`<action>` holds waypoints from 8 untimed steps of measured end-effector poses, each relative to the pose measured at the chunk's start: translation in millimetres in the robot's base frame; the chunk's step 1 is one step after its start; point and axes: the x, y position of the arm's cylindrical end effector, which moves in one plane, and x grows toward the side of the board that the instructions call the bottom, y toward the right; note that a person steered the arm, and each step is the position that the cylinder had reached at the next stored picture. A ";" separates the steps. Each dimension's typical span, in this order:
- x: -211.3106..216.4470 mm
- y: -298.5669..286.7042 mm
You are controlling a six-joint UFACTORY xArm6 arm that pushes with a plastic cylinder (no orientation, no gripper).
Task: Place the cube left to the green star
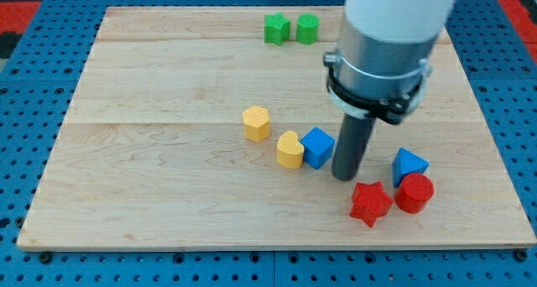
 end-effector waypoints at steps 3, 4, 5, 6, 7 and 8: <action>-77.3 -72.9; -91.7 -83.3; -116.9 -112.6; -106.6 -126.6; -117.0 -152.9; -150.1 -169.2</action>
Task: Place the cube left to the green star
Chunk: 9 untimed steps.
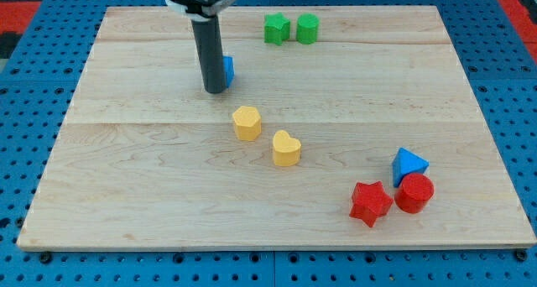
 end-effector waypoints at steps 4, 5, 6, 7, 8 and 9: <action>-80.6 32.5; -81.6 44.5; -81.8 44.5; -85.2 44.5; -87.0 44.5; -70.2 52.1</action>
